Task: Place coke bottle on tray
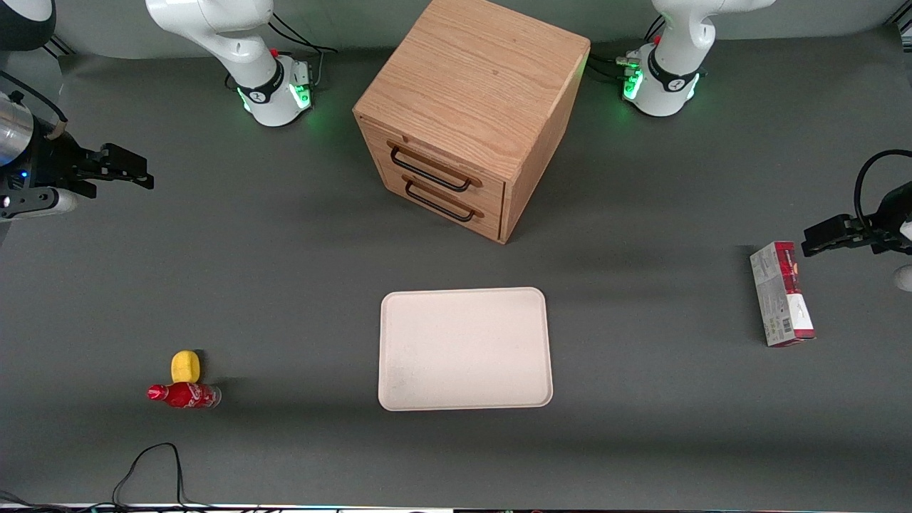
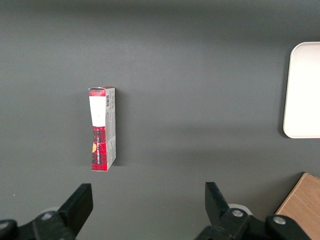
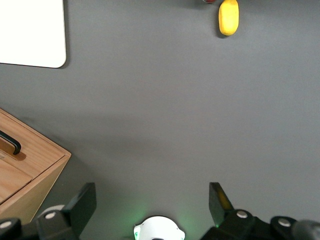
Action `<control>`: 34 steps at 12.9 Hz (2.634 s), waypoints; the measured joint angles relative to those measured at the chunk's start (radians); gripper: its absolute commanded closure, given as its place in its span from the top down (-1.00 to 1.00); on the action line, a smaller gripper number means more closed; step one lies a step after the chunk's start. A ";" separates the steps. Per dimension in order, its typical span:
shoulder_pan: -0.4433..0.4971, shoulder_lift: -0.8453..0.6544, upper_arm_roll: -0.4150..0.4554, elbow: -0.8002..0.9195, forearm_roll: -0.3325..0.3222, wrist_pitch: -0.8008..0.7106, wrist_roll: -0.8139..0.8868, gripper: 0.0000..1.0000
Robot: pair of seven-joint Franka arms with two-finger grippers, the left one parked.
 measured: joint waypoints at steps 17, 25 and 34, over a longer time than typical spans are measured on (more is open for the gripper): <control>-0.006 0.005 0.000 0.006 0.001 -0.002 0.009 1.00; -0.096 0.325 -0.026 0.314 -0.032 0.011 0.010 0.99; -0.122 0.783 -0.025 0.744 -0.033 0.112 0.010 1.00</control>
